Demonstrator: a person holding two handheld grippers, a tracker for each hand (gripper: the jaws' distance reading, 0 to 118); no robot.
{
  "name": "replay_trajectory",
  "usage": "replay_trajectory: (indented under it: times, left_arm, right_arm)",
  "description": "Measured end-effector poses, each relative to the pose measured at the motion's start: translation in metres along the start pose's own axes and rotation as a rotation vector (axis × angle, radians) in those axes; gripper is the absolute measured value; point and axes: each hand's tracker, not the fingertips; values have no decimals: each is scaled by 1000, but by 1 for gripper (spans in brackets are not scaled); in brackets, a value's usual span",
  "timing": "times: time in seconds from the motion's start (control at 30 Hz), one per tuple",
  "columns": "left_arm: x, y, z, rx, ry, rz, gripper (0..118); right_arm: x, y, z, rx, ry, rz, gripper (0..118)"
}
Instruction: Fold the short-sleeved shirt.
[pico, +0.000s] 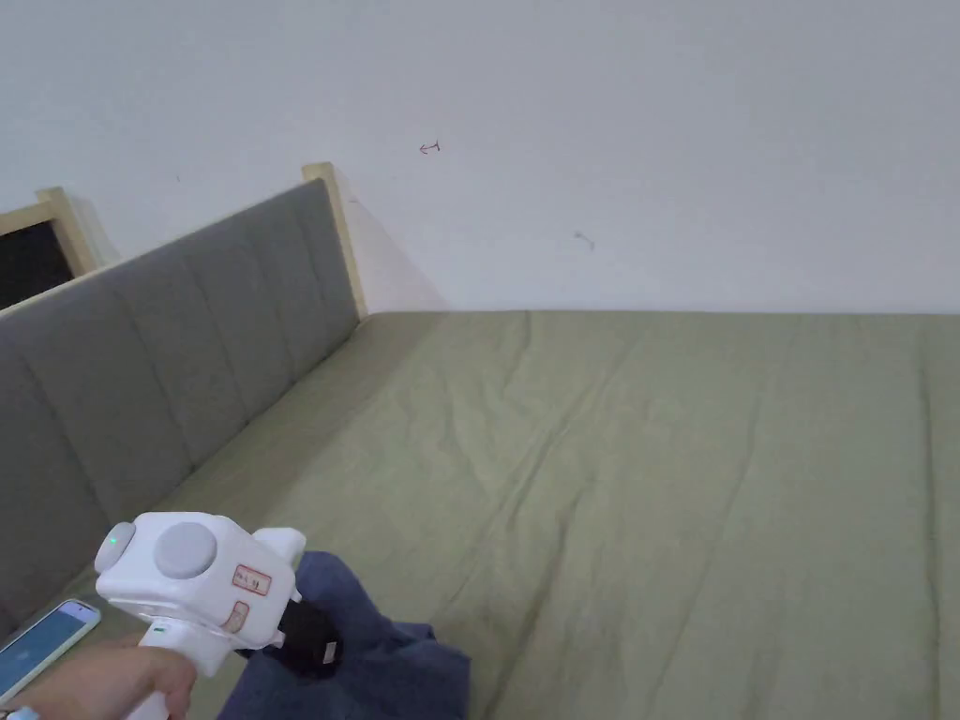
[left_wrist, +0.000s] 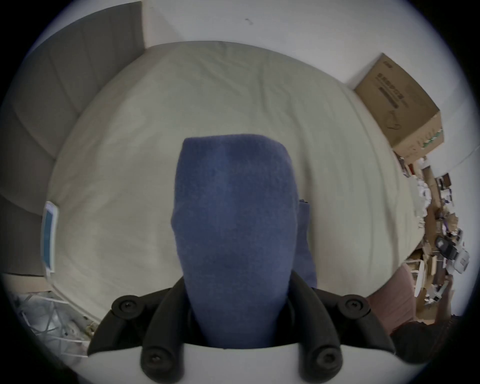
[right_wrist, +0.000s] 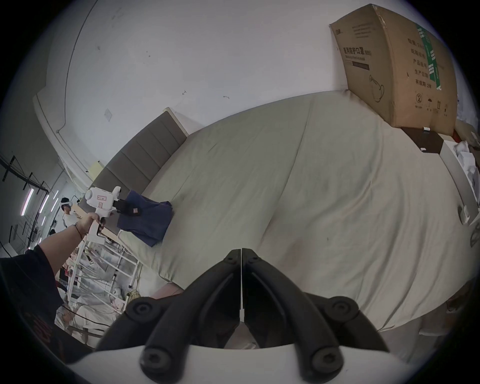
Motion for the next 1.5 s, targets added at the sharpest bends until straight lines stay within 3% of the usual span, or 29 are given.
replay_trajectory:
  times: [0.13,0.27,0.33,0.37,0.4,0.53,0.73,0.8,0.83,0.87,0.9,1.03,1.2,1.4,1.5]
  left_arm:
    - [-31,10,7,-7,166,6,20]
    - [-42,10,8,-29,347,-32,34]
    - [-41,9,12,-17,410,-78,59]
    - [-41,10,14,-9,447,-94,89]
    - [-42,10,18,-3,452,-103,105]
    - [-35,12,41,99,507,-117,107]
    - [-3,-7,50,126,389,-95,107]
    - [12,-19,42,111,383,-108,98]
    - [20,-25,38,111,365,-112,78]
    - [29,-32,34,120,343,-104,31]
    - [39,-41,30,144,318,-61,0]
    - [94,-85,32,337,147,61,0]
    - [200,-120,78,656,19,97,0]
    - [308,-132,143,988,-49,-5,0]
    - [346,-134,163,1082,10,-95,0]
  right_arm:
    - [-8,2,-6,-8,-4,-15,0]
    - [-16,4,-13,-20,-13,4,0]
    - [-20,6,-15,-23,-10,10,0]
    - [-22,7,-17,-24,-5,10,0]
    - [-24,7,-18,-26,1,11,0]
    - [-31,10,-17,-14,11,28,0]
    - [-33,13,-12,7,14,43,0]
    - [-32,13,-10,10,18,35,0]
    - [-32,13,-10,12,19,33,0]
    - [-31,14,-8,12,22,34,0]
    - [-31,14,-7,17,22,37,0]
    - [-33,11,1,41,-13,69,0]
    - [-38,19,20,135,-22,76,0]
    - [-71,35,67,429,-64,213,0]
    - [-89,42,90,584,-122,287,0]
